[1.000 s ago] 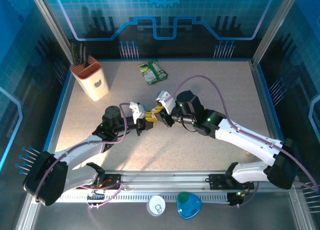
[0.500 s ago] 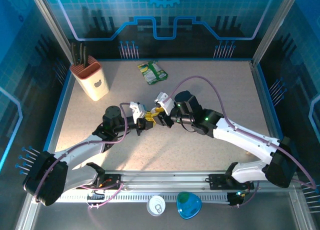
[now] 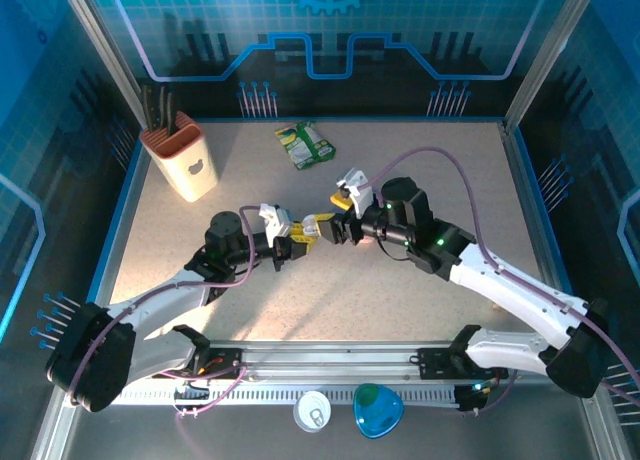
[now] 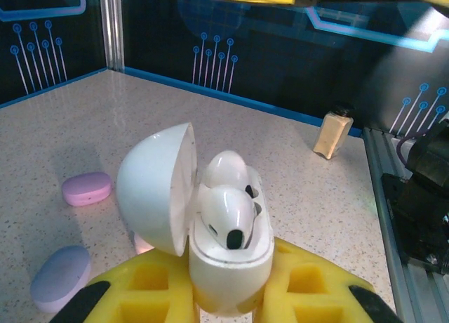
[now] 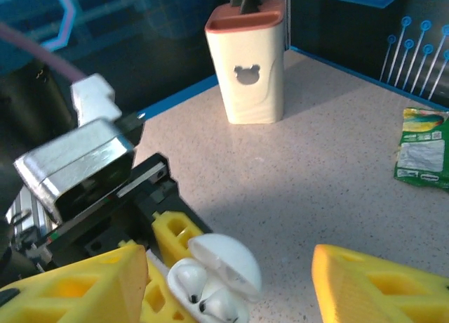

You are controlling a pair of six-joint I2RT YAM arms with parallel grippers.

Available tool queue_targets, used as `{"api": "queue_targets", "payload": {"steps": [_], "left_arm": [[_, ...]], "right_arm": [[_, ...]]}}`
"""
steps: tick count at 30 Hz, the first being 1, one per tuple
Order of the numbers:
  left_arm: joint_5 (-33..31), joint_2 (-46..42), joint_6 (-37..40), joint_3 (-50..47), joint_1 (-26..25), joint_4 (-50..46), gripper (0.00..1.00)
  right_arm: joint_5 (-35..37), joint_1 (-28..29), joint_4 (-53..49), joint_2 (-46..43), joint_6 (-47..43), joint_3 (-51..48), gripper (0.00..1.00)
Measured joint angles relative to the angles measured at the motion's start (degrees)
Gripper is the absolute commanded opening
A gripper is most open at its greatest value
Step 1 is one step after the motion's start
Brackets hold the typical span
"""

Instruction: Insert the wireless bluetooth earbuds into the charging case

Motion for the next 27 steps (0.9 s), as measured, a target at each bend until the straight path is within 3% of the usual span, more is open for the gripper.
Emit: {"api": "queue_targets", "payload": {"steps": [5, 16, 27], "left_arm": [[0.6, 1.4, 3.0, 0.0, 0.0, 3.0, 0.04], [0.7, 3.1, 5.5, 0.0, 0.0, 5.6, 0.05], [0.4, 3.1, 5.3, -0.1, -0.5, 3.2, 0.06]], "right_arm": [[-0.9, -4.4, -6.3, 4.8, 5.5, 5.3, 0.58], [-6.8, -4.8, -21.3, 16.8, 6.1, 17.7, 0.59], [-9.3, -5.2, -25.7, 15.5, 5.0, 17.7, 0.58]]}}
